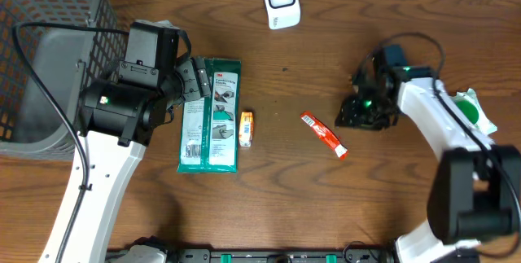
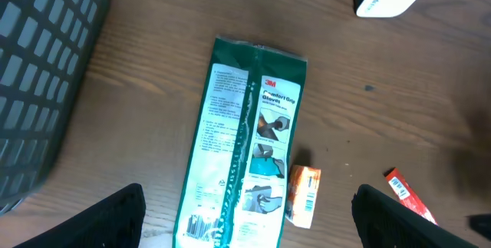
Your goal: Scan the item barcode
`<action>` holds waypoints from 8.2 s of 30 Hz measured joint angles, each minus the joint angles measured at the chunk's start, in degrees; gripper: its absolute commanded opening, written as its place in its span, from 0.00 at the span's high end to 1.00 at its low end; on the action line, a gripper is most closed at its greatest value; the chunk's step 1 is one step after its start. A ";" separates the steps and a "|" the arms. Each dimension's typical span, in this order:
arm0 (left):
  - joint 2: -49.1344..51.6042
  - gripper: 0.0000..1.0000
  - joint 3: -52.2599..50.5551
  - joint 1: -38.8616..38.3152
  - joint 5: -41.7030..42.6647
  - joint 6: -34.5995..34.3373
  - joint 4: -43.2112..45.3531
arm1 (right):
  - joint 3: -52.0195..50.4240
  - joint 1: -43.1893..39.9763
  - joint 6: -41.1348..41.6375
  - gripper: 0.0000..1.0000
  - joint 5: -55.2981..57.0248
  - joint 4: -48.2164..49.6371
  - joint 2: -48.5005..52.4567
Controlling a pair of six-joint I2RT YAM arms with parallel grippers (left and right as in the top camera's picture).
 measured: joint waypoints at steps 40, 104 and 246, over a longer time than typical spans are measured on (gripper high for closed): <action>0.00 0.14 0.00 0.00 0.00 0.00 0.00 | -20.87 21.90 -5.64 0.80 31.06 19.58 -4.31; 0.00 0.14 0.00 0.00 0.00 0.00 0.00 | -14.99 21.90 -6.01 0.76 28.59 13.27 -4.33; 0.00 0.14 0.00 0.00 0.00 0.00 0.02 | -20.48 19.34 11.91 0.56 8.22 24.13 -16.17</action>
